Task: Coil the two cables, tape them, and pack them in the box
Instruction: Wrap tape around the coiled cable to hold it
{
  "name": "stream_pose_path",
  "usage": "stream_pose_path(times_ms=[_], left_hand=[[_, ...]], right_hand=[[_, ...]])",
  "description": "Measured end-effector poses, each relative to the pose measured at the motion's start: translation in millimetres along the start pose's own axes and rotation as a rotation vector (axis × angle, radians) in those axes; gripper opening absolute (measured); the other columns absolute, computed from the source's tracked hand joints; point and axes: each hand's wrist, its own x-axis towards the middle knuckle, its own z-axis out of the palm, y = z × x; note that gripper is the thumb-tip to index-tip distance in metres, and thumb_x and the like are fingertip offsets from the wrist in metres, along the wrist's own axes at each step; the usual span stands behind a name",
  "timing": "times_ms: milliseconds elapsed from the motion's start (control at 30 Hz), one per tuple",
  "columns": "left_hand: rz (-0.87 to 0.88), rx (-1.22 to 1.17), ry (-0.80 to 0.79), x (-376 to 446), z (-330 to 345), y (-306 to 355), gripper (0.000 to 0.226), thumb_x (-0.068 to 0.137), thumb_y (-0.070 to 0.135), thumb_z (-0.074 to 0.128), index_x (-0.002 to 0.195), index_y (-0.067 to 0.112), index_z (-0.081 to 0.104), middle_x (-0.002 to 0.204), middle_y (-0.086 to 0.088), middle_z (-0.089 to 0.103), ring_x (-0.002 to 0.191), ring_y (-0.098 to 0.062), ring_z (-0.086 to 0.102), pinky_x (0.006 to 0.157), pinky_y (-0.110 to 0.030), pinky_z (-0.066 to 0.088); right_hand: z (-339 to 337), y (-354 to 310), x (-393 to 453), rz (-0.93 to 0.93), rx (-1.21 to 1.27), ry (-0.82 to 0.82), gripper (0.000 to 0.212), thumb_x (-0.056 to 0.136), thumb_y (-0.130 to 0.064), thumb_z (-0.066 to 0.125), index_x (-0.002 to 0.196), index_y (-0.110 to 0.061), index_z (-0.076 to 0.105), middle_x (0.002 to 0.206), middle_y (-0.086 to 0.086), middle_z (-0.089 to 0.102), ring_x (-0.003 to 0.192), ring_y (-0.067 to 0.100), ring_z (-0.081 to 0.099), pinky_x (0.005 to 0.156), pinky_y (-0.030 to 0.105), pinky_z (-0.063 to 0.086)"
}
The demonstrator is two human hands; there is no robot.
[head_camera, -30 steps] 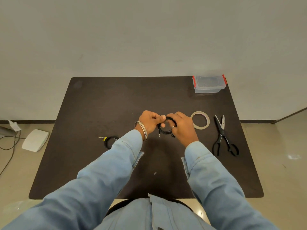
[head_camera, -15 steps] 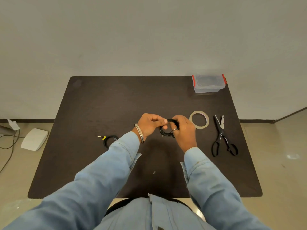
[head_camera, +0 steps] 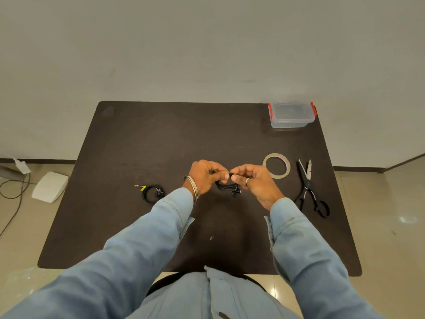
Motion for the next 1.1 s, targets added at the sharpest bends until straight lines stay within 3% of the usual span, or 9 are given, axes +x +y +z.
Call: stream_pose_path(times_ms=[100, 367, 467, 600, 667, 767, 933, 1033, 1100], left_hand=[[-0.059, 0.010, -0.023, 2.3, 3.4, -1.8, 0.007, 0.081, 0.015, 0.071, 0.085, 0.011, 0.075, 0.071, 0.002, 0.069, 0.070, -0.004, 0.062, 0.074, -0.009, 0.048], [-0.328, -0.170, -0.102, 6.9, 22.1, -15.4, 0.018, 0.086, 0.023, 0.066, 0.071, 0.016, 0.073, 0.065, -0.004, 0.070, 0.066, -0.018, 0.057, 0.070, -0.035, 0.048], [-0.362, -0.188, -0.073, 5.3, 28.4, -26.2, 0.026, 0.091, 0.026, 0.058, 0.075, 0.013, 0.074, 0.077, -0.013, 0.072, 0.076, -0.018, 0.061, 0.083, -0.042, 0.049], [-0.369, -0.063, -0.171, -2.3, 27.3, -37.6, 0.013, 0.084, 0.025, 0.068, 0.094, 0.018, 0.073, 0.092, -0.003, 0.072, 0.092, -0.020, 0.065, 0.093, -0.036, 0.049], [-0.413, 0.063, -0.157, -7.3, 28.8, -43.1, 0.023, 0.083, 0.026, 0.070, 0.104, 0.016, 0.071, 0.095, -0.003, 0.071, 0.090, -0.019, 0.065, 0.090, -0.034, 0.050], [-0.560, -0.101, 0.040, -15.7, 34.5, -51.0, 0.022, 0.086, 0.015, 0.066, 0.107, 0.011, 0.068, 0.087, -0.006, 0.069, 0.072, -0.018, 0.067, 0.072, -0.031, 0.059], [-0.630, -0.184, 0.184, -25.9, 36.3, -65.8, 0.031, 0.087, 0.006, 0.062, 0.118, 0.008, 0.064, 0.094, -0.011, 0.063, 0.071, -0.019, 0.064, 0.052, -0.017, 0.056], [-0.622, -0.039, 0.208, -30.5, 38.5, -72.1, 0.035, 0.087, 0.015, 0.065, 0.122, 0.015, 0.062, 0.106, -0.010, 0.049, 0.091, -0.028, 0.062, 0.061, -0.030, 0.060], [-0.617, 0.144, 0.167, -31.8, 39.8, -72.3, 0.040, 0.088, 0.026, 0.062, 0.127, 0.023, 0.056, 0.115, -0.007, 0.039, 0.104, -0.029, 0.055, 0.084, -0.039, 0.055]], right_hand=[[-1.7, 2.8, 2.0, 0.049, -0.020, -0.011, 0.012, 0.082, -0.005, 0.070, 0.093, -0.011, 0.071, 0.082, 0.005, 0.070, 0.079, 0.016, 0.065, 0.070, 0.031, 0.050], [-3.5, 19.1, 12.0, -0.094, -0.378, 0.149, 0.009, 0.081, -0.002, 0.070, 0.085, -0.009, 0.074, 0.071, 0.008, 0.072, 0.062, 0.016, 0.069, 0.065, 0.022, 0.056], [-5.0, 26.3, 15.5, 0.042, -0.229, 0.171, 0.007, 0.082, -0.003, 0.069, 0.082, -0.009, 0.073, 0.075, 0.010, 0.073, 0.063, 0.021, 0.071, 0.062, 0.028, 0.057], [-4.2, 32.9, 18.2, 0.257, 0.044, 0.164, 0.006, 0.086, -0.005, 0.065, 0.087, -0.007, 0.071, 0.082, 0.015, 0.073, 0.072, 0.027, 0.072, 0.062, 0.036, 0.059], [-0.8, 37.1, 19.8, 0.295, 0.101, 0.125, 0.006, 0.086, -0.005, 0.065, 0.091, -0.005, 0.069, 0.082, 0.015, 0.072, 0.071, 0.025, 0.071, 0.070, 0.042, 0.057], [5.5, 45.6, 25.4, 0.339, 0.106, 0.061, 0.011, 0.085, -0.001, 0.066, 0.095, -0.003, 0.068, 0.087, 0.016, 0.071, 0.078, 0.023, 0.069, 0.077, 0.040, 0.057], [25.2, 67.4, 35.2, 0.289, -0.147, 0.008, 0.024, 0.077, 0.010, 0.070, 0.099, -0.001, 0.066, 0.092, 0.015, 0.068, 0.079, 0.019, 0.067, 0.064, 0.023, 0.059], [34.9, 78.9, 37.6, 0.235, -0.263, 0.049, 0.024, 0.077, 0.007, 0.072, 0.099, -0.001, 0.066, 0.090, 0.015, 0.064, 0.075, 0.018, 0.065, 0.057, 0.017, 0.057], [37.2, 83.9, 37.9, 0.205, -0.340, 0.042, 0.024, 0.079, 0.003, 0.072, 0.101, -0.002, 0.065, 0.090, 0.013, 0.063, 0.075, 0.018, 0.064, 0.058, 0.018, 0.056]])
